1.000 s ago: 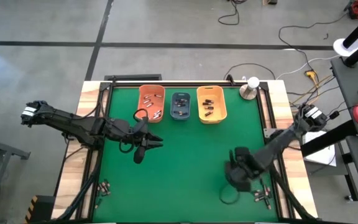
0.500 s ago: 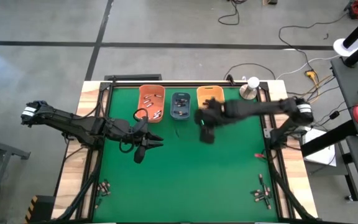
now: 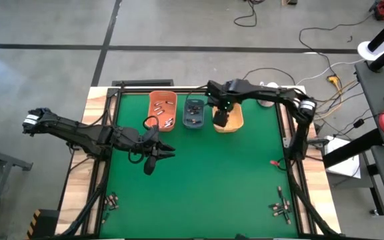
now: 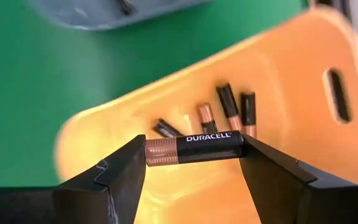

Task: Sort batteries
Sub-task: Put the large black battery into the yellow bin

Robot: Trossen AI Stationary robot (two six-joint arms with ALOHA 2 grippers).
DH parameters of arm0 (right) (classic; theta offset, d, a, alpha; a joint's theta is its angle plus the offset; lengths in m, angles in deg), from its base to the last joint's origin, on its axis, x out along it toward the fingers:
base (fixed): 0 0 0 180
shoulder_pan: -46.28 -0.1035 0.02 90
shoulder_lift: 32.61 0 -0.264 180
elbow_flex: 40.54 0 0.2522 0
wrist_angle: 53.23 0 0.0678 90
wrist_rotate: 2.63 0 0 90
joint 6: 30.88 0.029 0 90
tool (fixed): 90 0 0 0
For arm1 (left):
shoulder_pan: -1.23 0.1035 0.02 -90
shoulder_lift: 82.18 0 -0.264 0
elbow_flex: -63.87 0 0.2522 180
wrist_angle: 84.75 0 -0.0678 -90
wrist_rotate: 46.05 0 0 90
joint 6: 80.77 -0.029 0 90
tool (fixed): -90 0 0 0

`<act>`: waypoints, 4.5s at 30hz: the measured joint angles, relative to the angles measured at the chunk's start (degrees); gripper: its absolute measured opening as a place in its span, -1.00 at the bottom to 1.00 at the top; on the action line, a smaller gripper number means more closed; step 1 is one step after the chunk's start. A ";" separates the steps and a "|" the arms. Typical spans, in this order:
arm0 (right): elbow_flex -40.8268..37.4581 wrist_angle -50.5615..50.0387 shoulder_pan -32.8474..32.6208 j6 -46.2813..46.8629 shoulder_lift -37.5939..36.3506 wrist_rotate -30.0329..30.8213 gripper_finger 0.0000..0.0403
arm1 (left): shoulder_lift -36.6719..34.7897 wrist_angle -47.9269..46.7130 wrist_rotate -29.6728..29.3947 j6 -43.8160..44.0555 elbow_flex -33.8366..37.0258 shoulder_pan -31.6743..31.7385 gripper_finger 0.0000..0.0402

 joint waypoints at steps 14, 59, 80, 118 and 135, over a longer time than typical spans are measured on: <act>0.00 0.50 4.44 38.55 9.15 -1.59 0.20 | 0.00 0.00 0.02 -1.19 0.00 0.00 -0.60; 3.13 -12.57 -24.73 42.76 -17.95 6.10 0.51 | -1.97 8.59 -1.19 -5.50 0.00 -3.92 -0.60; -22.07 -16.70 -74.65 56.97 -22.55 -7.04 0.81 | -1.97 4.22 -2.95 -5.67 0.00 -3.91 -0.60; -48.17 9.45 -78.27 52.45 -22.45 -16.45 0.81 | 4.13 3.57 -3.08 -1.20 0.13 -3.91 -0.60; -49.16 10.03 -78.25 52.63 -22.56 -16.43 0.81 | 4.09 4.76 -3.08 0.03 0.13 -3.91 -0.60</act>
